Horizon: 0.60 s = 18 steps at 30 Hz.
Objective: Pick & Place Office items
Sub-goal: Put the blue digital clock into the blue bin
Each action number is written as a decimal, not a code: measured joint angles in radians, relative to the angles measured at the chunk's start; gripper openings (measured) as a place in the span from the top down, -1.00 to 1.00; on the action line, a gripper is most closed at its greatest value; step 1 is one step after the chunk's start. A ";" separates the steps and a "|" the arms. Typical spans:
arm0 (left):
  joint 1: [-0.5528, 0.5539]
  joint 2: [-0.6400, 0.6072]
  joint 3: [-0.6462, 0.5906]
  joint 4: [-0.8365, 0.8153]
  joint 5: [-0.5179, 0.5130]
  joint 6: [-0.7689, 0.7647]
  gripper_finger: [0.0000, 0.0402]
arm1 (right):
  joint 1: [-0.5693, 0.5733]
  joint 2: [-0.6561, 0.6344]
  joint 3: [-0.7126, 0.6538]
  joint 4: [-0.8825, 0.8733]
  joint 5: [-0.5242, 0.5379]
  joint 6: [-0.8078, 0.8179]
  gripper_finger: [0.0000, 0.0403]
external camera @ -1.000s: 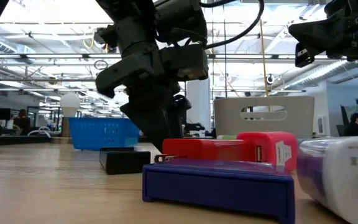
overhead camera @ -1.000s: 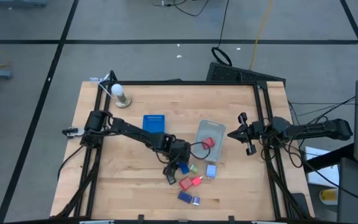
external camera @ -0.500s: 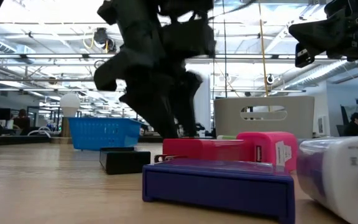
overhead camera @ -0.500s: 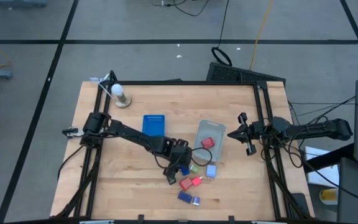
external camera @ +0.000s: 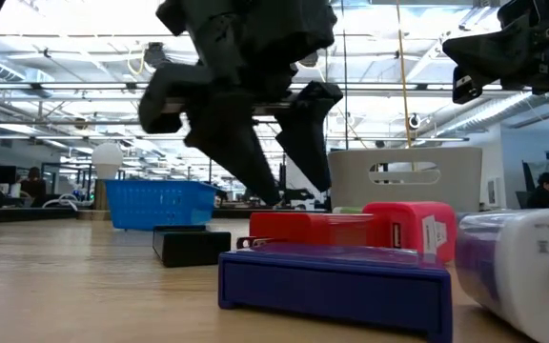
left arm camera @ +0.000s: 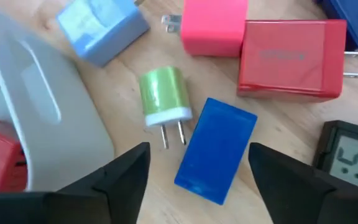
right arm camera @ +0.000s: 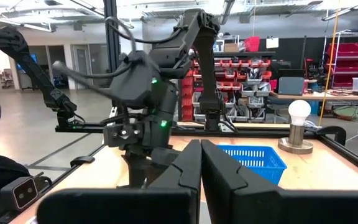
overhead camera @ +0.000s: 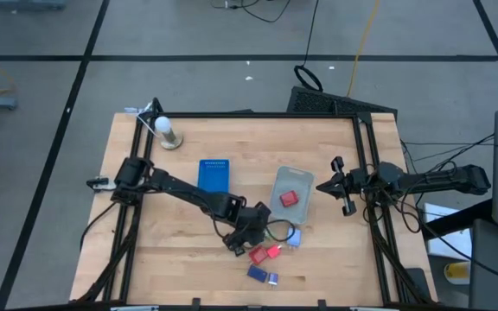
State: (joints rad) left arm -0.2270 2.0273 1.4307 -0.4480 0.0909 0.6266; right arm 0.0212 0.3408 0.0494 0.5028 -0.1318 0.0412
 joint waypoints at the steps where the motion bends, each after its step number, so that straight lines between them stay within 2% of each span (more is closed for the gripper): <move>1: 0.011 0.000 0.000 0.000 0.022 -0.003 -0.36 | 0.000 0.000 0.000 0.000 0.000 0.000 1.00; 8: 0.068 0.024 -0.002 -0.005 0.143 -0.063 -0.13 | 0.000 0.000 0.000 -0.007 0.000 0.000 0.99; 18: 0.054 0.059 0.000 0.013 0.152 -0.086 0.16 | 0.000 0.005 0.000 -0.024 -0.001 0.004 1.00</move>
State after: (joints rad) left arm -0.1734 2.0859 1.4307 -0.4346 0.2433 0.5401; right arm 0.0212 0.3455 0.0494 0.4789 -0.1326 0.0448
